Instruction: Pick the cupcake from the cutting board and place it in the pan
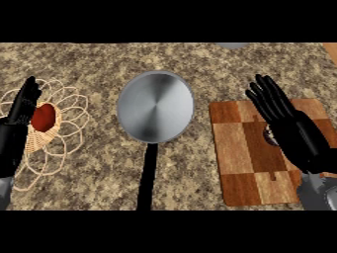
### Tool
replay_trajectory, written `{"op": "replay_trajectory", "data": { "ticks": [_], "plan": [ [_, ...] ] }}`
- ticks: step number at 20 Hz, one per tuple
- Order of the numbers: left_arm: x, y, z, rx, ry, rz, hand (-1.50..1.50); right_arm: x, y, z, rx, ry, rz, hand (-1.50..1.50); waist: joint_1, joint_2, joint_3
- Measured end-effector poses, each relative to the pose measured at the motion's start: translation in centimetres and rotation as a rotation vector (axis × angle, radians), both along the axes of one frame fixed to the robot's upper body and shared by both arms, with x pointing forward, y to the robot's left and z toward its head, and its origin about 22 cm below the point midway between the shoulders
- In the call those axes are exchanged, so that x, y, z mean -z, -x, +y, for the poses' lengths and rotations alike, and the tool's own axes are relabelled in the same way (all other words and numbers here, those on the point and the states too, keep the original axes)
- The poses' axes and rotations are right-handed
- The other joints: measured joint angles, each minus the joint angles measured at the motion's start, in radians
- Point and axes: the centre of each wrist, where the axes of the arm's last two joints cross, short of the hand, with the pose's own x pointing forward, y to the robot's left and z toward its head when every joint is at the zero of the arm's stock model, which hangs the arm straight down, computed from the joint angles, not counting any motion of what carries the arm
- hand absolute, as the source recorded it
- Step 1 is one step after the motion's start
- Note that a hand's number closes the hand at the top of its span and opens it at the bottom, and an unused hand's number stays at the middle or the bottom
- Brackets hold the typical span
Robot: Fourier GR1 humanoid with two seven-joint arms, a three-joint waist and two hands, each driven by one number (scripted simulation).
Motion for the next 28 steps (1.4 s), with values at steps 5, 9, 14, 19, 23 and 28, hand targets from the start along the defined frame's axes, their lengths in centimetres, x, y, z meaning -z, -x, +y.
{"op": "replay_trajectory", "data": {
  "ticks": [5,9,14,19,23,28],
  "plan": [
    [0.8,-0.5,-1.2,-0.029,0.144,0.088,0.0,-3.2,-1.9,-6.0,0.106,0.003,-0.063,1.5,0.023,-0.015,0.019],
    [1.5,-0.5,-1.9,-0.061,0.279,0.185,0.0,-4.3,-1.6,-12.2,0.333,0.187,-0.079,1.5,0.012,-0.017,0.023],
    [1.4,-0.6,-2.1,-0.085,0.357,0.252,0.0,-2.8,2.6,-17.7,0.493,0.425,-0.133,-1.5,-0.003,-0.025,0.026],
    [0.7,-1.3,-2.4,-0.074,0.381,0.272,0.0,-4.0,5.7,-22.7,0.534,0.63,-0.158,-1.5,0.011,-0.026,0.026],
    [0.4,-1.5,-3.1,-0.06,0.385,0.284,0.0,-6.4,5.3,-23.2,0.502,0.751,-0.192,-1.5,0.026,-0.026,0.026],
    [0.6,-1.8,-3.1,-0.045,0.381,0.291,0.0,-9.4,3.3,-21.3,0.426,0.93,-0.163,-1.5,0.043,-0.023,0.025]
  ]
}}
